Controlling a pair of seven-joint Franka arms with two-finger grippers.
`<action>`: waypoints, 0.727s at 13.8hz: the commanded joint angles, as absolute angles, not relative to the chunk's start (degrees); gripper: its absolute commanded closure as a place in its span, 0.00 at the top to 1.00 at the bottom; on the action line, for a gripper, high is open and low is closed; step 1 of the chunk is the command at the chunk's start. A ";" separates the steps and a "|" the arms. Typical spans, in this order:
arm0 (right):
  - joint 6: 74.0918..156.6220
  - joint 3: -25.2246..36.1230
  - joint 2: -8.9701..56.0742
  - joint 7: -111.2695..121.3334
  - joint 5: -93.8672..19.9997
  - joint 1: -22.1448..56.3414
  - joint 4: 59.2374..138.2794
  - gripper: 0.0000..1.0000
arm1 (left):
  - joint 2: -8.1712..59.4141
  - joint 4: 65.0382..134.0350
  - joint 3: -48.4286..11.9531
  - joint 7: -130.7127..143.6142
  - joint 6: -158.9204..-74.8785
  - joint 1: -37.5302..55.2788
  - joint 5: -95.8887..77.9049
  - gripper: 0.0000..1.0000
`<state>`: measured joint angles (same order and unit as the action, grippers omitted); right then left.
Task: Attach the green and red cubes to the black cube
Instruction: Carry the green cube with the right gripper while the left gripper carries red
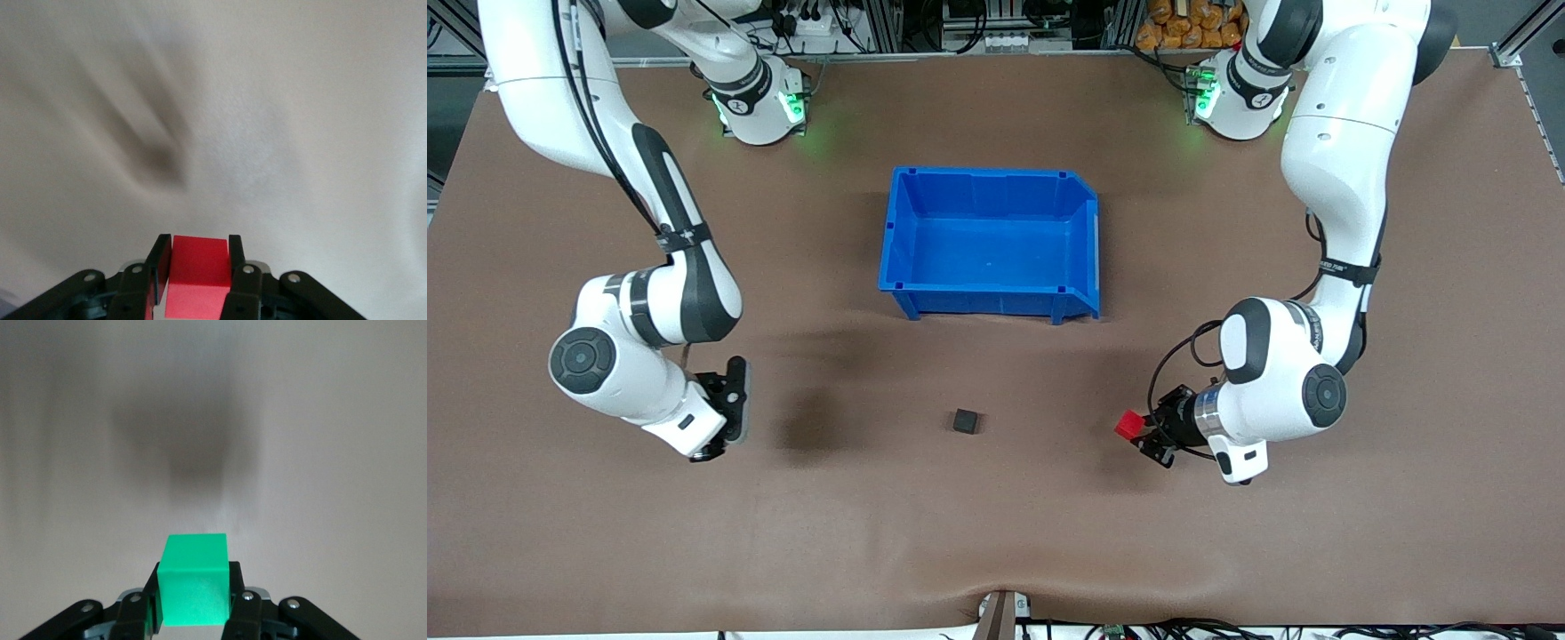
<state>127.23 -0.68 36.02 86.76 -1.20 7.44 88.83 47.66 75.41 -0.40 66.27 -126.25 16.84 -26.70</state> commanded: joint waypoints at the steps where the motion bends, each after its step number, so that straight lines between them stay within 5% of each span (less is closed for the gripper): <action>1: 127.00 -0.44 37.53 87.01 -5.18 8.70 87.45 0.00 | 49.21 73.48 -0.09 72.49 -129.54 19.07 -27.77 0.01; 10: 129.28 -0.44 44.45 81.04 -5.80 15.46 80.88 0.00 | 54.66 72.51 -3.51 82.70 -142.55 23.02 -31.55 0.01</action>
<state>128.99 -0.92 39.45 82.52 -4.81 13.22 86.73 52.47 74.60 -2.89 81.40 -140.08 22.65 -29.58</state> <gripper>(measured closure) 0.604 0.608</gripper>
